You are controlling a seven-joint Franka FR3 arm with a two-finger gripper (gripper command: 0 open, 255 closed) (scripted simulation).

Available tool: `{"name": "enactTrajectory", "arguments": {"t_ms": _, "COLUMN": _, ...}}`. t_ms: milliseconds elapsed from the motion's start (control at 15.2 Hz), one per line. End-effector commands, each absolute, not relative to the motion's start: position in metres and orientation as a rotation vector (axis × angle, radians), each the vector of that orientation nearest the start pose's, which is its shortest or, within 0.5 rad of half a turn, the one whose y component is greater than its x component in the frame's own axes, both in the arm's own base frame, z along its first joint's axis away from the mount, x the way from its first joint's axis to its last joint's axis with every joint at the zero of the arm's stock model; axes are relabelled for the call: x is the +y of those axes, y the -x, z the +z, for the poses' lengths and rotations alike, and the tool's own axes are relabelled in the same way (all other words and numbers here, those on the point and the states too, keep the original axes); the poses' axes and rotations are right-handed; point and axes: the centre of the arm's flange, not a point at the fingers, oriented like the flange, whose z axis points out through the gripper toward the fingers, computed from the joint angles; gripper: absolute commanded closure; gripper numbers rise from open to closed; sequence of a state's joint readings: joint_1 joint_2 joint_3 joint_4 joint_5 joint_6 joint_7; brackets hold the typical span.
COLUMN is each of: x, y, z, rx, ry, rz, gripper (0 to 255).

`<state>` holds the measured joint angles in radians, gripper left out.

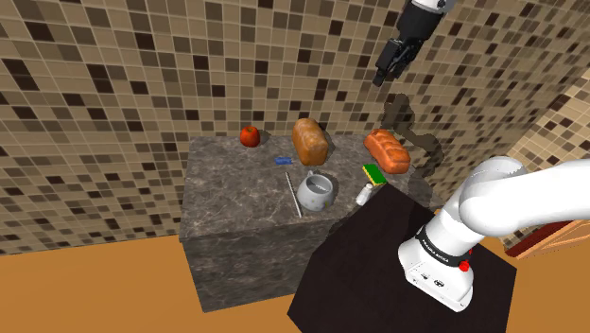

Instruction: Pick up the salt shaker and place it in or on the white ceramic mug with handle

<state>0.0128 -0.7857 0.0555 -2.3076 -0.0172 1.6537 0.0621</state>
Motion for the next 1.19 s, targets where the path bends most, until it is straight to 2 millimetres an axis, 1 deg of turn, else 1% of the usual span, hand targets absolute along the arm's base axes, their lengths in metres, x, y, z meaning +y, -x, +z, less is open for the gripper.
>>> {"name": "enactTrajectory", "arguments": {"t_ms": 0, "x": 0.026, "y": -0.315, "z": 0.621, "rx": 0.011, "ry": 3.183, "rz": -0.214, "gripper": 0}}
{"name": "enactTrajectory", "arguments": {"t_ms": 594, "x": -0.033, "y": -0.325, "z": 0.517, "rx": 0.032, "ry": 3.158, "rz": -0.118, "gripper": 0}}
{"name": "enactTrajectory", "arguments": {"t_ms": 1122, "x": -0.084, "y": -0.328, "z": 0.422, "rx": 0.051, "ry": 3.133, "rz": -0.035, "gripper": 0}}
